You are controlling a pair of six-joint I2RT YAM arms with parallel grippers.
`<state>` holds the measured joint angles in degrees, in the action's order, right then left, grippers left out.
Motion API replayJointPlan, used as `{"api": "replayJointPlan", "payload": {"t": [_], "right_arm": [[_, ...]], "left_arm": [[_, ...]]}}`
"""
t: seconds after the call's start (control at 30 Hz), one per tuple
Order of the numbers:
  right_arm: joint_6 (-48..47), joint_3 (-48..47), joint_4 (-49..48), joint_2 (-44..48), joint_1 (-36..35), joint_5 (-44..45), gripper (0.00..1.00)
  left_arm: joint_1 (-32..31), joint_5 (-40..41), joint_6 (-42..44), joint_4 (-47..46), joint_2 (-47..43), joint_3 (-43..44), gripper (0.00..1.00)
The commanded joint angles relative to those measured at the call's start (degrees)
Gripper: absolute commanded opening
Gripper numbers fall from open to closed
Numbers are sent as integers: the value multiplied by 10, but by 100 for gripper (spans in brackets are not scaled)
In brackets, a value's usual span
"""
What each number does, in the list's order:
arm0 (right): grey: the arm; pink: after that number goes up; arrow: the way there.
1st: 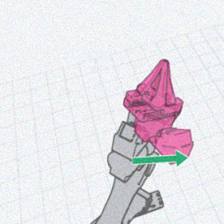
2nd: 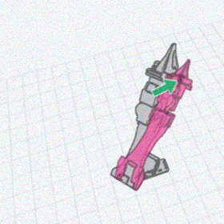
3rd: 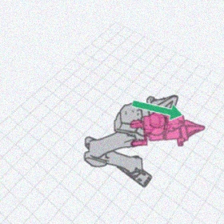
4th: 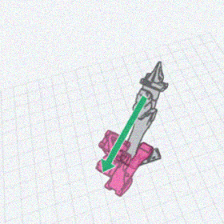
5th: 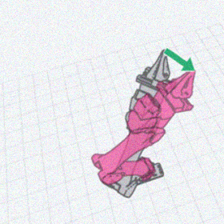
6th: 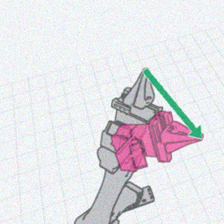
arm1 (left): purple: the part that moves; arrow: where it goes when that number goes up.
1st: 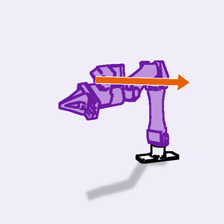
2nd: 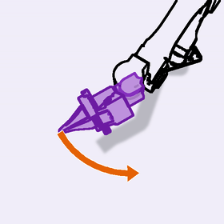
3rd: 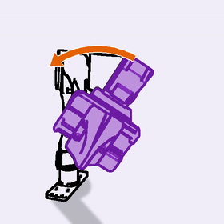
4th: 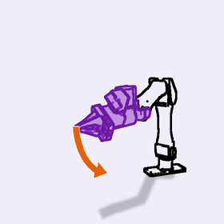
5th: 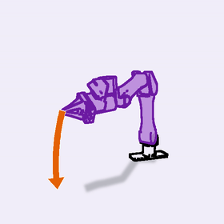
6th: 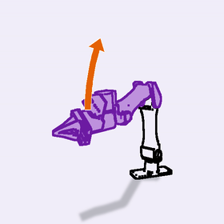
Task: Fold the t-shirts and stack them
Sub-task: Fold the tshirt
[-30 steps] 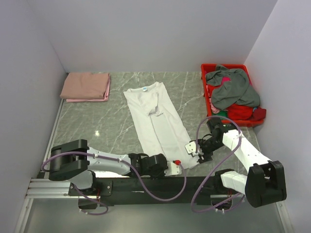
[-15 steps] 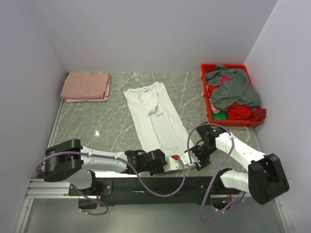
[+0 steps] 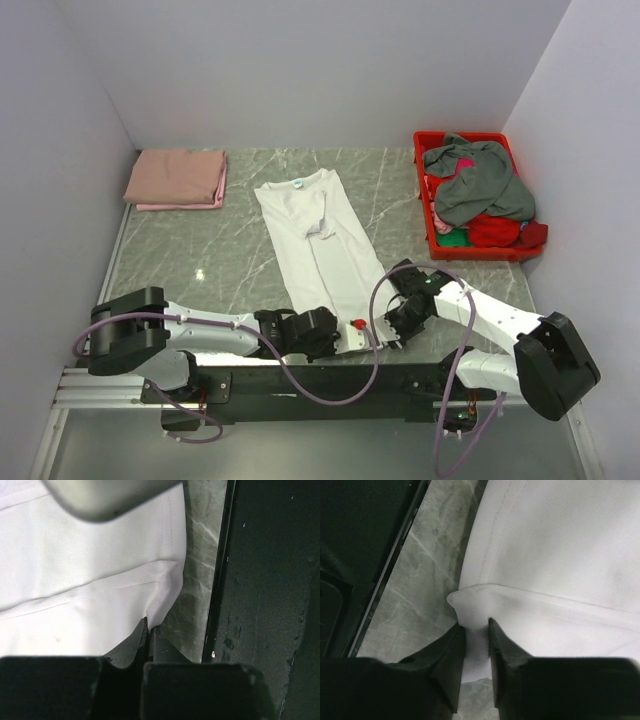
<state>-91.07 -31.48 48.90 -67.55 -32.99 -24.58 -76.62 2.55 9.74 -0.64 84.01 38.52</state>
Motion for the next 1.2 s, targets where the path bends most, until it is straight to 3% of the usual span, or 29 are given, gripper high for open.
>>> {"api": "replayJointPlan", "payload": {"t": [0.0,0.17,0.23,0.37,0.53,0.73,0.93,1.17], "right_arm": [[28,7,-24,5,-14,21,27],[48,4,-32,3,-15,3,3],[50,-10,-22,8,-10,-13,0],[65,-91,31,1,41,-72,0],[106,-231,54,-71,82,-78,0],[212,-380,-13,-216,90,-60,0],[299,-537,-54,-365,90,-34,0],[353,-674,-57,-491,91,-3,0]], "left_arm": [[6,-18,-5,-30,-26,-10,0],[19,-38,-6,-47,-52,-27,0],[27,-47,-6,-51,-63,-35,0],[67,-64,5,-52,-99,-43,0],[135,-69,27,-73,-116,-35,0],[261,-79,38,-156,-82,-28,0],[405,-138,45,-150,-19,30,0],[460,-179,60,-103,67,114,0]]}}
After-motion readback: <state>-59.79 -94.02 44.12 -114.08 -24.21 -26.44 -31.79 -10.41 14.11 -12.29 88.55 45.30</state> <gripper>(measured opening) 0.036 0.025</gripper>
